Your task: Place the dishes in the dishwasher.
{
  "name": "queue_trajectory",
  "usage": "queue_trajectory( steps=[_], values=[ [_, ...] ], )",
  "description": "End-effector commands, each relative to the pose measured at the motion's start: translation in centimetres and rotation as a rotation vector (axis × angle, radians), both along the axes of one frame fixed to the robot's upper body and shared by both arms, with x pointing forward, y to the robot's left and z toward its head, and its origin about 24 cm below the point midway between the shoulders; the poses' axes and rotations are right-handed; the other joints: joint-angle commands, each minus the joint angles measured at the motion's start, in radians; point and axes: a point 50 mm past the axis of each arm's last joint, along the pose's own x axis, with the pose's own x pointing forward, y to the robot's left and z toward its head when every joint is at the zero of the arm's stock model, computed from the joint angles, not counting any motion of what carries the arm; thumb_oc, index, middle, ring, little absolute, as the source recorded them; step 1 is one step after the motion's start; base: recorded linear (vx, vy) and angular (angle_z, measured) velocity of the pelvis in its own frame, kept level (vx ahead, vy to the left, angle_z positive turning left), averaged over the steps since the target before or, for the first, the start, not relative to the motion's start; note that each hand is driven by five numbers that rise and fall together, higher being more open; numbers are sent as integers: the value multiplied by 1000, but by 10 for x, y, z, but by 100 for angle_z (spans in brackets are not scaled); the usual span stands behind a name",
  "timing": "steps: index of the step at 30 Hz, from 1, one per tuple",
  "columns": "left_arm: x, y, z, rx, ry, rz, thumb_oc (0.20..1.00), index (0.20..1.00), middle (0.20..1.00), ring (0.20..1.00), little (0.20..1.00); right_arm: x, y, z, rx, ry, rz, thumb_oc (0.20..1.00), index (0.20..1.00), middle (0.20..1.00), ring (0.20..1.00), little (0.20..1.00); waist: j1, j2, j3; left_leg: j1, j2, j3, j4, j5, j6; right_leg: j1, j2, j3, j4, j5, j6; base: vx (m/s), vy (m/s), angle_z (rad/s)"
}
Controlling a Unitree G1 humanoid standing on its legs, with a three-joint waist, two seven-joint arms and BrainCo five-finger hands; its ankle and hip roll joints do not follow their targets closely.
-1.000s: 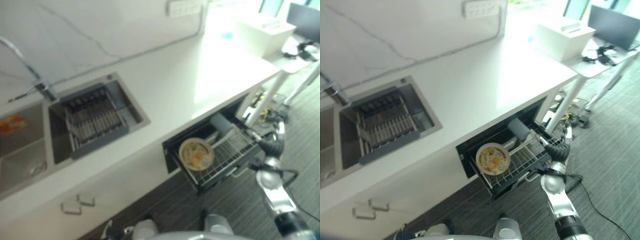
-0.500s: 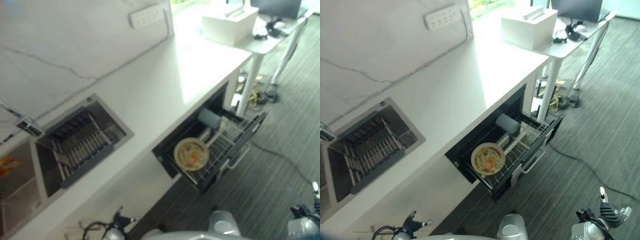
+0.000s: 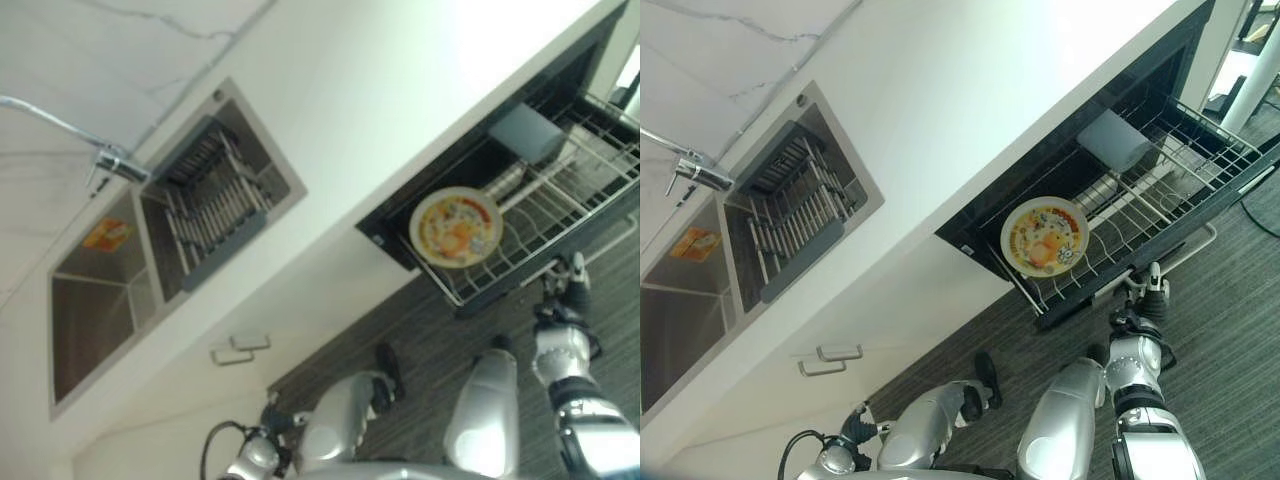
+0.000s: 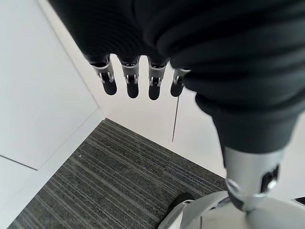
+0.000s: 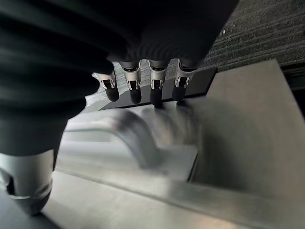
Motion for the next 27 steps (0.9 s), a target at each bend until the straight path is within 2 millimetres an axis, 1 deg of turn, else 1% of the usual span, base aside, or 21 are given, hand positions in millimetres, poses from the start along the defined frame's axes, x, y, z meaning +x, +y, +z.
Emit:
queue_trajectory(
  steps=[1, 2, 5, 6, 7, 8, 9, 10, 11, 12, 14, 15, 16, 17, 18, 21, 22, 23, 27],
  values=[
    [-2, 20, 3, 31, -30, 30, 1000, 1000, 1000, 1000, 1000, 30, 14, 31, -81, -81, 181, 1000, 1000, 1000, 1000, 1000, 25, -22, -9, -2, 4, -86, -53, 15, -13, 44, 56, -52, 96, -154, -79, -34, 39, 5],
    [1, 22, 4, 29, -41, 36, 1000, 1000, 1000, 1000, 1000, 38, 12, 43, -107, -91, 197, 1000, 1000, 1000, 1000, 1000, 37, -25, -2, -18, 4, -92, -47, 15, -14, 29, 58, -55, 105, -155, -80, -33, 20, 5],
    [6, 26, 7, 35, -63, 36, 1000, 1000, 1000, 1000, 1000, 53, 11, 68, -165, -123, 223, 1000, 1000, 1000, 1000, 1000, 61, -35, 13, -46, 7, -96, -36, 17, -14, 6, 62, -64, 118, -154, -81, -38, -6, 14],
    [9, 29, 8, 40, -74, 37, 1000, 1000, 1000, 1000, 1000, 60, 10, 82, -194, -148, 241, 1000, 1000, 1000, 1000, 1000, 73, -43, 22, -59, 10, -99, -31, 18, -14, -3, 64, -70, 123, -151, -81, -33, -14, 11],
    [9, 30, 9, 41, -76, 37, 1000, 1000, 1000, 1000, 1000, 61, 10, 84, -194, -151, 240, 1000, 1000, 1000, 1000, 1000, 74, -44, 22, -60, 11, -99, -30, 18, -14, -4, 65, -71, 123, -151, -81, -47, -43, 8],
    [14, 36, 11, 55, -92, 32, 1000, 1000, 1000, 1000, 1000, 70, 12, 103, -245, -178, 267, 1000, 1000, 1000, 1000, 1000, 91, -56, 34, -77, 14, -104, -26, 19, -13, -12, 70, -79, 122, -146, -80, -27, -51, 15],
    [16, 40, 13, 63, -98, 32, 1000, 1000, 1000, 1000, 1000, 76, 15, 114, -270, -196, 290, 1000, 1000, 1000, 1000, 1000, 102, -65, 41, -87, 16, -109, -22, 20, -11, -14, 72, -84, 117, -140, -78, 63, -78, 23],
    [19, 46, 15, 75, -106, 33, 1000, 1000, 1000, 1000, 1000, 84, 21, 132, -308, -222, 313, 1000, 1000, 1000, 1000, 1000, 117, -89, 49, -91, 13, -117, -13, -2, -17, -7, 69, -85, 111, -154, -66, 91, -52, 27],
    [21, 50, 17, 84, -116, 36, 1000, 1000, 1000, 1000, 1000, 89, 25, 143, -334, -234, 322, 1000, 1000, 1000, 1000, 1000, 127, -99, 57, -101, 15, -119, -9, -1, -16, -10, 68, -91, 103, -145, -61, 99, -34, 23],
    [23, 51, 18, 88, -123, 35, 1000, 1000, 1000, 1000, 1000, 91, 27, 149, -352, -237, 328, 1000, 1000, 1000, 1000, 1000, 131, -104, 62, -106, 15, -120, -5, -3, -16, -12, 66, -93, 100, -142, -59, 19, 1, 23],
    [33, 57, 25, 113, -160, 20, 1000, 1000, 1000, 1000, 1000, 102, 35, 182, -418, -278, 336, 1000, 1000, 1000, 1000, 1000, 154, -120, 82, -139, 21, -124, 10, -7, -13, -28, 64, -102, 80, -118, -51, -5, -19, 13],
    [35, 59, 26, 118, -166, 20, 1000, 1000, 1000, 1000, 1000, 104, 38, 192, -436, -295, 340, 1000, 1000, 1000, 1000, 1000, 162, -126, 82, -153, 24, -125, 13, -8, -11, -37, 65, -106, 72, -110, -48, -30, -52, 5],
    [39, 63, 29, 122, -176, 24, 1000, 1000, 1000, 1000, 1000, 109, 44, 210, -453, -329, 343, 1000, 1000, 1000, 1000, 1000, 175, -136, 83, -182, 26, -129, 15, -6, -9, -57, 68, -112, 53, -93, -42, 0, 0, 0],
    [41, 65, 30, 118, -178, 35, 1000, 1000, 1000, 1000, 1000, 112, 49, 222, -472, -347, 350, 1000, 1000, 1000, 1000, 1000, 184, -144, 83, -200, 28, -131, 13, -3, -9, -71, 70, -118, 33, -76, -37, -5, 34, 12],
    [45, 68, 33, 110, -199, 51, 1000, 1000, 1000, 1000, 1000, 115, 57, 240, -519, -360, 361, 1000, 1000, 1000, 1000, 1000, 199, -153, 83, -230, 27, -131, 7, 4, -7, -91, 69, -128, -7, -46, -27, 15, 82, 10],
    [52, 70, 37, 102, -227, 69, 1000, 1000, 1000, 1000, 1000, 117, 63, 254, -574, -366, 368, 1000, 1000, 1000, 1000, 1000, 213, -164, 83, -255, 26, -130, 3, 7, -3, -104, 65, -140, -44, -18, -16, 24, 59, 7],
    [53, 70, 38, 101, -231, 72, 1000, 1000, 1000, 1000, 1000, 117, 63, 256, -580, -368, 369, 1000, 1000, 1000, 1000, 1000, 215, -166, 83, -258, 26, -130, 3, 7, -3, -105, 64, -141, -48, -14, -15, 35, 0, 8],
    [58, 76, 43, 111, -248, 78, 1000, 1000, 1000, 1000, 1000, 117, 64, 266, -612, -367, 370, 1000, 1000, 1000, 1000, 1000, 227, -182, 83, -273, 26, -136, 2, 7, -3, -104, 61, -157, -79, 5, -6, 30, -27, 6],
    [65, 87, 51, 142, -261, 75, 1000, 1000, 1000, 1000, 1000, 118, 66, 284, -702, -344, 359, 1000, 1000, 1000, 1000, 1000, 254, -212, 83, -309, 32, -149, 4, 10, -5, -107, 59, -186, -116, 34, 6, 29, -62, 17]
  ],
)
